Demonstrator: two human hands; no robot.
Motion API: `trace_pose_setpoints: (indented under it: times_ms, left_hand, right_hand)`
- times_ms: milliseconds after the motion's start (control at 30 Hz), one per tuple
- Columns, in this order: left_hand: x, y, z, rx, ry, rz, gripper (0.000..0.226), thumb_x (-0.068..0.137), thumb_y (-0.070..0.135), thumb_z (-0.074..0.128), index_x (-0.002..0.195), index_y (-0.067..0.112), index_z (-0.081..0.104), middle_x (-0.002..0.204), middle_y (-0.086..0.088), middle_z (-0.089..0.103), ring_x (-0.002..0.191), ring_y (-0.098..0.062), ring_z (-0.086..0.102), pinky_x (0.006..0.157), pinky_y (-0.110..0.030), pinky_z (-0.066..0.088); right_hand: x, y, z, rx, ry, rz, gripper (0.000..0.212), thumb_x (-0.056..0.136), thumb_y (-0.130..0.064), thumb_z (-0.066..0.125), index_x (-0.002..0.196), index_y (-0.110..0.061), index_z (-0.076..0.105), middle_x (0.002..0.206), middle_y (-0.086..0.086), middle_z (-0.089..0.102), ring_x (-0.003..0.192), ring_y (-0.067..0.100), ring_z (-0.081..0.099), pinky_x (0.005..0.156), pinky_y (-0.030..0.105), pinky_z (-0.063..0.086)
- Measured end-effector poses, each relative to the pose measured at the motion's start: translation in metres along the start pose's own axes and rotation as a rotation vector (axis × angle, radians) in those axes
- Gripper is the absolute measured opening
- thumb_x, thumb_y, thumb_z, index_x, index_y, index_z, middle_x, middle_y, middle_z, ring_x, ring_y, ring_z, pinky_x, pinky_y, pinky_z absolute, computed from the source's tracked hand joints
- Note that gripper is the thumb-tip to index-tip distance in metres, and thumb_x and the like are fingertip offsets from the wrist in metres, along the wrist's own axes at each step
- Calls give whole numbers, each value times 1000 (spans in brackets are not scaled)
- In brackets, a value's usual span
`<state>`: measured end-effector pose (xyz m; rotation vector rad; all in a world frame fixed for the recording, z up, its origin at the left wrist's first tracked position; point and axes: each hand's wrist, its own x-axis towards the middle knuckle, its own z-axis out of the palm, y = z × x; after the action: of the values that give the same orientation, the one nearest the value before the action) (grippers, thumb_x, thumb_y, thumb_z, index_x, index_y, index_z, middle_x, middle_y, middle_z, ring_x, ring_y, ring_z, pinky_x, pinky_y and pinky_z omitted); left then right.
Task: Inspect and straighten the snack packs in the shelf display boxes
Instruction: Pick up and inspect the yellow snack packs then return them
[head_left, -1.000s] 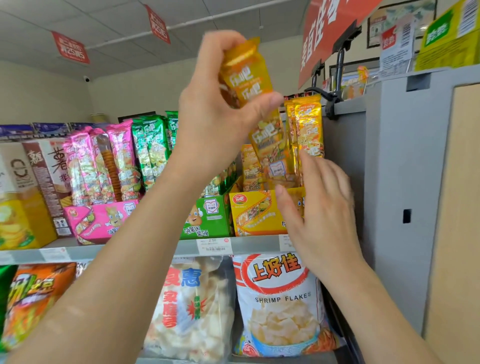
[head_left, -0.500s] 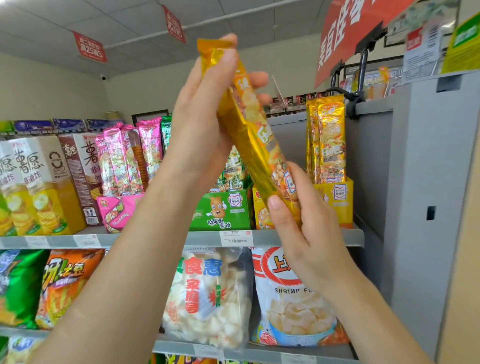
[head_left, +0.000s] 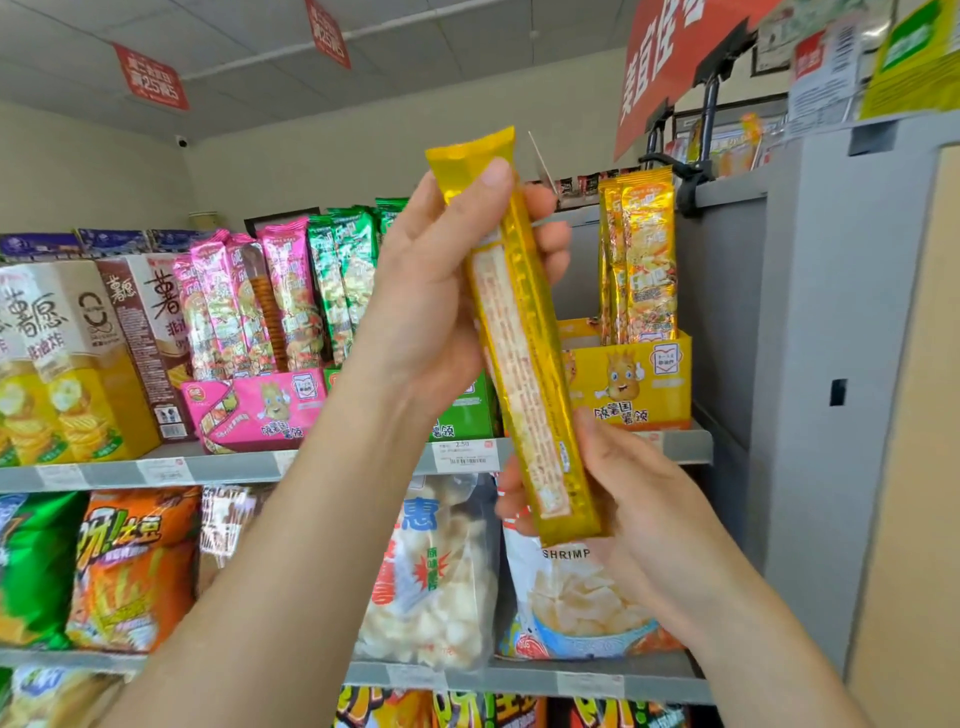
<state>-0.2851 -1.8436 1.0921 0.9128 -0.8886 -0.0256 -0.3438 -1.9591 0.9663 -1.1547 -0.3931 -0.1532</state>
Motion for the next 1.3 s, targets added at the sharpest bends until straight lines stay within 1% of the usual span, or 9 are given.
trace_pose_setpoints:
  times_ms: [100, 233, 367, 467, 733, 900, 1067, 1233, 1300]
  left_hand:
    - [-1, -8, 3, 163, 187, 108, 9, 96, 12, 58, 93, 12, 50, 70, -5, 58, 58, -18, 59, 57, -30, 53]
    - [-2, -10, 6, 141, 273, 106, 10, 97, 19, 57, 91, 15, 51, 71, -5, 51, 58, -18, 55, 56, -29, 51]
    - [-4, -8, 4, 32, 209, -68, 29, 99, 41, 47, 106, 14, 51, 87, -11, 50, 69, -20, 57, 67, -33, 49]
    - [-5, -7, 1, 2, 211, -77, 37, 100, 48, 41, 97, 14, 54, 82, -9, 57, 73, -22, 61, 69, -33, 51]
    - [-4, -6, -5, 83, 289, 5, 47, 99, 21, 44, 67, 10, 76, 92, -17, 75, 84, -24, 72, 58, -28, 55]
    - [-3, -10, -9, 94, 306, 12, 29, 98, 20, 48, 88, 4, 70, 89, -12, 76, 83, -19, 72, 59, -28, 55]
    - [-2, -7, -14, 220, 237, -6, 19, 91, 24, 64, 77, 13, 68, 74, -6, 68, 66, -17, 63, 56, -26, 52]
    - [2, -3, -16, 105, 153, 62, 24, 99, 18, 52, 80, 7, 63, 71, -5, 64, 66, -17, 62, 63, -27, 53]
    - [3, -2, -15, 6, 132, 48, 28, 102, 18, 46, 79, 8, 59, 69, -4, 61, 65, -16, 60, 64, -26, 53]
  right_hand:
    - [-7, 0, 4, -480, 286, -308, 35, 87, -68, 50, 121, -58, 57, 110, -30, 66, 99, -9, 63, 71, 5, 48]
    - [-7, 12, 7, -990, 363, -518, 56, 92, -54, 55, 143, -46, 31, 122, -18, 59, 106, 6, 61, 84, 29, 53]
    - [-9, 21, 9, -921, 418, -556, 53, 93, -54, 47, 142, -46, 29, 127, -14, 59, 108, 7, 61, 88, 33, 52]
    - [-8, 23, 7, -913, 414, -556, 52, 93, -52, 50, 142, -42, 33, 124, -15, 60, 105, 7, 61, 85, 28, 53]
    - [-9, 35, -1, -1045, 480, -615, 53, 92, -42, 56, 139, -43, 31, 121, -16, 51, 107, -7, 48, 84, 4, 38]
    - [-8, 41, -7, -1106, 486, -701, 57, 91, -36, 60, 143, -34, 36, 117, -14, 47, 108, -18, 41, 85, -1, 34]
    - [-9, 46, -19, -1180, 535, -758, 64, 86, -17, 67, 142, -31, 39, 115, -3, 50, 100, -3, 48, 80, 5, 39]
    - [-12, 42, -21, -898, 285, -526, 58, 88, -52, 63, 141, -49, 37, 121, -22, 55, 110, 2, 57, 86, 18, 50]
    - [-15, 39, -21, -644, 114, -336, 51, 86, -65, 56, 134, -55, 42, 113, -17, 66, 95, 9, 67, 78, 24, 55]
